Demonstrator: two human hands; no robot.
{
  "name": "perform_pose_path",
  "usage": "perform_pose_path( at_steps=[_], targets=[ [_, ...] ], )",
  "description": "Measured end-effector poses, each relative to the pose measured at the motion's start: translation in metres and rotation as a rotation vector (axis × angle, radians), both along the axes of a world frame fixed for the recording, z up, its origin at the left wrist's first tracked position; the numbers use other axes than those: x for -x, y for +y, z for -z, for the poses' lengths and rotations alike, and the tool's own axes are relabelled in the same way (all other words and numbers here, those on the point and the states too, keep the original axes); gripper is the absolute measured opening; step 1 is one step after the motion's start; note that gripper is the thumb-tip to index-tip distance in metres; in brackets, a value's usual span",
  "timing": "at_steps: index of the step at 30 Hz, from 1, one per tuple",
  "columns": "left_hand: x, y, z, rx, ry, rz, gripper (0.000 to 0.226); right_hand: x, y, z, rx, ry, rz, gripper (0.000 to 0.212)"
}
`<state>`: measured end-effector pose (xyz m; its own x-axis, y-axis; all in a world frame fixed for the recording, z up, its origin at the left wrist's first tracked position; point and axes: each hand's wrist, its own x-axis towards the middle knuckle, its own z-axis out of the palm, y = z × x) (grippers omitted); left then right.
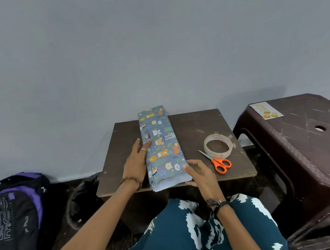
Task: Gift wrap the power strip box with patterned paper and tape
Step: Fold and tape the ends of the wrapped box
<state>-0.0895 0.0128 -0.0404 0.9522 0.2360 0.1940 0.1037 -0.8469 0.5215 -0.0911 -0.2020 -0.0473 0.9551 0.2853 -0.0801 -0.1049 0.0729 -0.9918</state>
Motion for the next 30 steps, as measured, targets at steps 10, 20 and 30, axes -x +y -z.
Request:
perform_pose_path(
  at_steps=[10, 20, 30],
  targets=[
    [0.057, -0.008, 0.008, 0.366, -0.212, 0.081, 0.045, -0.007, -0.014, 0.005, 0.411, -0.418, -0.013, 0.027],
    [0.068, 0.005, 0.009, 0.196, -0.217, 0.231, 0.044, -0.022, -0.022, 0.003, 0.465, -0.482, -0.186, 0.046],
    [0.061, 0.001, 0.017, 0.125, -0.190, 0.235, 0.041, -0.032, -0.022, 0.005, 0.448, -0.561, -0.214, 0.049]
  ],
)
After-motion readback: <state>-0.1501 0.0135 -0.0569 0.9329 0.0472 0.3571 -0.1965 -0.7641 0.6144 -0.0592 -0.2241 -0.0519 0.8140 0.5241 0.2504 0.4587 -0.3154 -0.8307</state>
